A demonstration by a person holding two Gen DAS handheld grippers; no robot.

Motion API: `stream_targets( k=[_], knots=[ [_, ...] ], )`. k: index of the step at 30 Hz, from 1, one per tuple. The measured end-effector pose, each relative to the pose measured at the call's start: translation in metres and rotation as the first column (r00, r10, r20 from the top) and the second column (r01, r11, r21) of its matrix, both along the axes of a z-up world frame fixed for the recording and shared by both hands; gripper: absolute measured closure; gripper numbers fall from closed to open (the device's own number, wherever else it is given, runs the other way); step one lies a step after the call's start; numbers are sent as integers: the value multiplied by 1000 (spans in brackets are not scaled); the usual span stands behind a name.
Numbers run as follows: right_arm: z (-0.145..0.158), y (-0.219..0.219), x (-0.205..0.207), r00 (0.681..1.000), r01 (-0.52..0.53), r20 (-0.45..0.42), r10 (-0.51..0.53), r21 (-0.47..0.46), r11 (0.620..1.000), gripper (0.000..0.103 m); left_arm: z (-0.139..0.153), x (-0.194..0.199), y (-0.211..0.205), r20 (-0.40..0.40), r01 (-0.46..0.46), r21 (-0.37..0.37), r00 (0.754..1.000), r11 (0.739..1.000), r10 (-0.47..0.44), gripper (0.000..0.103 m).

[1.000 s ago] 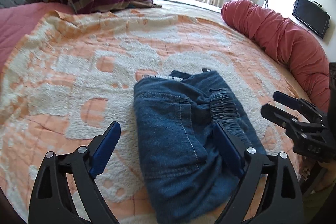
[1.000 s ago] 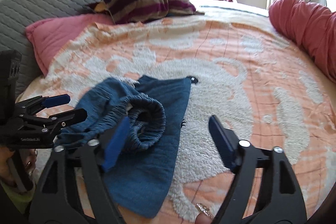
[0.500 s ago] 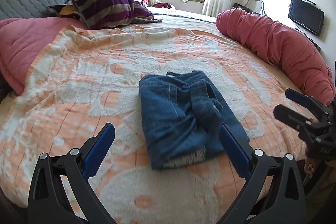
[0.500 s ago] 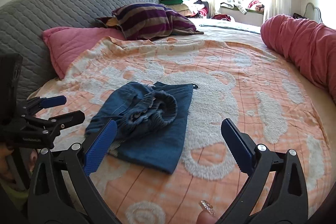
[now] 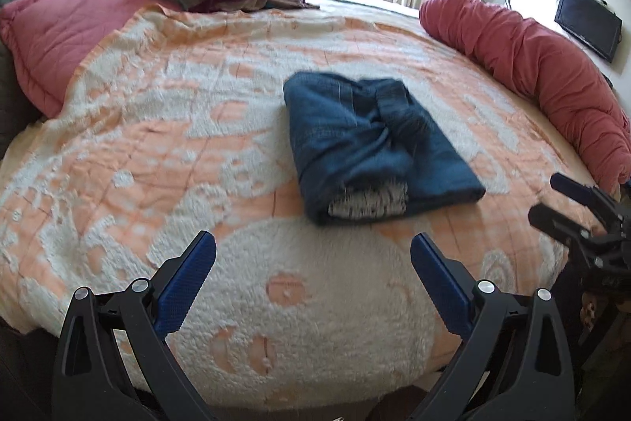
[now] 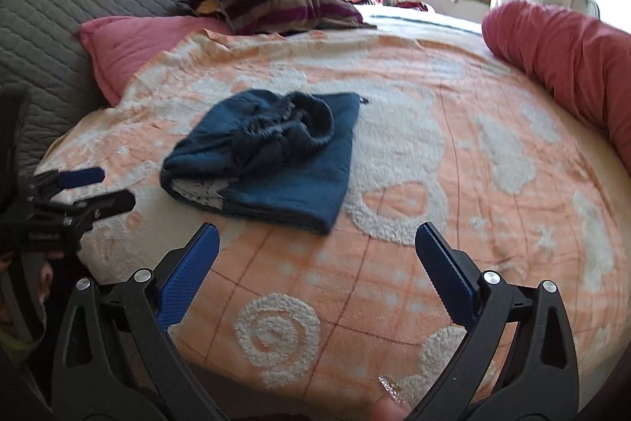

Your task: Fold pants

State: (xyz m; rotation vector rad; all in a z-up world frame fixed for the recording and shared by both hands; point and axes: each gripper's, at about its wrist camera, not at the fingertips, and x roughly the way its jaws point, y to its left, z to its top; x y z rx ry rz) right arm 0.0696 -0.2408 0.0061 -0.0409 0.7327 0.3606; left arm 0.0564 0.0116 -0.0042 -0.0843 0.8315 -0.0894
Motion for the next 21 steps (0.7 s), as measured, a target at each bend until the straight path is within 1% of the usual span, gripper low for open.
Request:
stream_targets(
  k=[3, 7, 21],
  knots=[
    [-3, -2, 1, 1000, 9, -10, -9, 14, 1000, 9, -5, 1, 2, -18, -7, -1, 1000, 1000, 7, 4],
    [-5, -3, 3, 1000, 4, -15, -4, 12, 1000, 9, -6, 3, 2, -23, -5, -6, 1000, 1000, 5, 4],
    [-5, -3, 3, 1000, 4, -10, -4, 13, 1000, 9, -3, 4, 5, -24, -23, -8, 999, 1000, 23, 4]
  ],
)
